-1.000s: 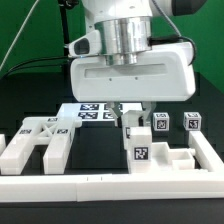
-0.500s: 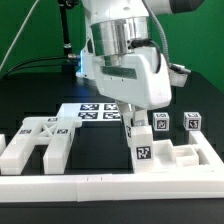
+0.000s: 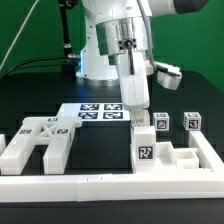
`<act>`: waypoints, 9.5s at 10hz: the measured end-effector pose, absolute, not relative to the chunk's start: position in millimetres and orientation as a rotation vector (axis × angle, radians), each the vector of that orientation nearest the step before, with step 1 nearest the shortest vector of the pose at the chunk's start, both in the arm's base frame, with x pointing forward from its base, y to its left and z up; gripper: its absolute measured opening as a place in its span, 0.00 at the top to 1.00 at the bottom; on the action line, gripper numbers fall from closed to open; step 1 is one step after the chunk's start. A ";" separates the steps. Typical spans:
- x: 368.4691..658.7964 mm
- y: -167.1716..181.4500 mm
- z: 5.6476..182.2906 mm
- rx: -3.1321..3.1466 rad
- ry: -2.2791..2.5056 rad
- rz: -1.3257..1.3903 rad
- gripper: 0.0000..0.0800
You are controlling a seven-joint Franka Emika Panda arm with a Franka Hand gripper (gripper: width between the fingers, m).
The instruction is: Assemble chair
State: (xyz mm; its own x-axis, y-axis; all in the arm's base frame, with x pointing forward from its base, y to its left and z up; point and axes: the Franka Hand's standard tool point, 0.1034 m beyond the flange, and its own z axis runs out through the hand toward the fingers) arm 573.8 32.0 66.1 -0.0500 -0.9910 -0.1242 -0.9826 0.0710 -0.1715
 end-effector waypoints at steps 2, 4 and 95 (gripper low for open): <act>573.7 33.0 65.9 -2.076 2.072 -0.066 0.58; 578.5 46.9 71.1 -2.376 1.744 -0.032 0.22; 553.7 61.1 33.4 -2.119 2.108 0.038 0.59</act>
Offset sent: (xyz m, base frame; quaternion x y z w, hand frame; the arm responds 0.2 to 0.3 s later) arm 0.0101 0.0301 0.0104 -0.0530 -0.0467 -0.3033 0.9503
